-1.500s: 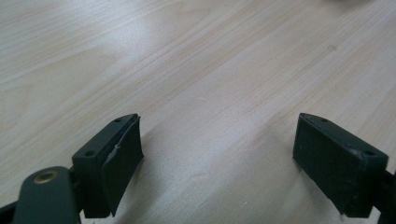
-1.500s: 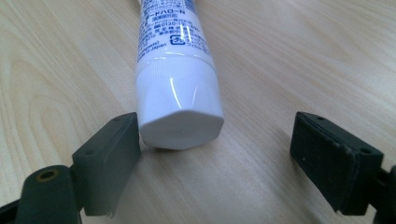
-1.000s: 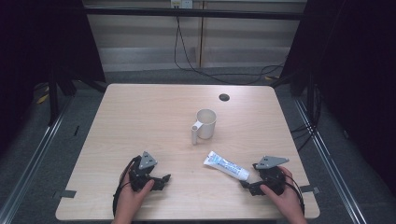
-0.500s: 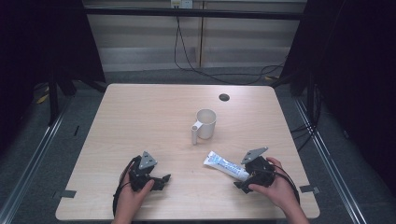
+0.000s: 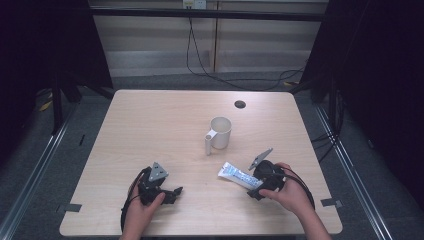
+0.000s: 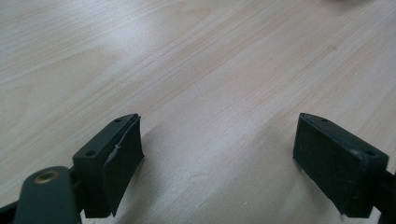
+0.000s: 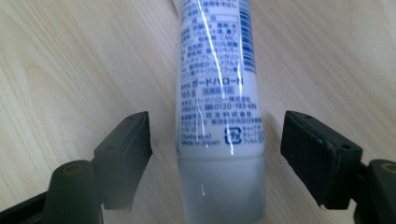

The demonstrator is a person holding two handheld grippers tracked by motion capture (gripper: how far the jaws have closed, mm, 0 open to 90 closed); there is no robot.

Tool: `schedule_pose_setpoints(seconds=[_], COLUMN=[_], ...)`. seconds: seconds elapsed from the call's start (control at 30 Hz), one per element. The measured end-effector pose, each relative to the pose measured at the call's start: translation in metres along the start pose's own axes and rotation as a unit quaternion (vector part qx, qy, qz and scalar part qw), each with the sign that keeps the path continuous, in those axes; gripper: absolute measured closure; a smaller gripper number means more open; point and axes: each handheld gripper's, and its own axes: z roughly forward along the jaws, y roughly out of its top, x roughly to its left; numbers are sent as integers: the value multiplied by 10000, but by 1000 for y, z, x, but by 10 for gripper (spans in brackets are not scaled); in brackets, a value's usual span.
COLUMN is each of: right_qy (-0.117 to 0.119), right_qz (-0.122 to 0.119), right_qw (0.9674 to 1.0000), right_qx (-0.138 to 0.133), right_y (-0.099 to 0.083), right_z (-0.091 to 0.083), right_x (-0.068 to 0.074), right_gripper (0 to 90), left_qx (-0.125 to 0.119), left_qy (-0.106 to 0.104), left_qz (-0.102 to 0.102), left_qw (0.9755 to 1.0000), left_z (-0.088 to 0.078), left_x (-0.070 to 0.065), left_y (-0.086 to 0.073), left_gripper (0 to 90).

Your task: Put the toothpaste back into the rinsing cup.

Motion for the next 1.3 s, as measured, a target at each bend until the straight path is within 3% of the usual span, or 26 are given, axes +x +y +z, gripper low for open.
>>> schedule_pose_setpoints(seconds=[0.27, 0.6, 0.97, 1.03, 1.2, 1.3], right_qy=[5, 90, -17, -7, 38, 57], right_qz=[33, 72, 21, -108, -31, -39], right_qw=[9998, 9997, 9998, 9996, 9995, 9995], right_qx=[205, 193, 185, 267, 323, 305], right_y=[21, 37, 51, 55, 60, 63], right_z=[3, 8, 13, 15, 16, 15], right_x=[0, 1, 0, -1, -2, 0], right_gripper=[256, 290, 300, 348, 357, 408], left_qx=[-9, 1, -1, -14, -3, -10], left_qy=[2, -5, -5, -10, -6, -6], left_qz=[-12, 3, -3, -13, -4, -14], left_qw=[10000, 10000, 10000, 10000, 10000, 10000], left_z=[0, 0, 0, 0, 0, 0], left_x=[0, 0, 0, 0, 0, 0], left_y=[0, 0, 0, 0, 0, 0], left_gripper=[155, 154, 154, 154, 154, 153])
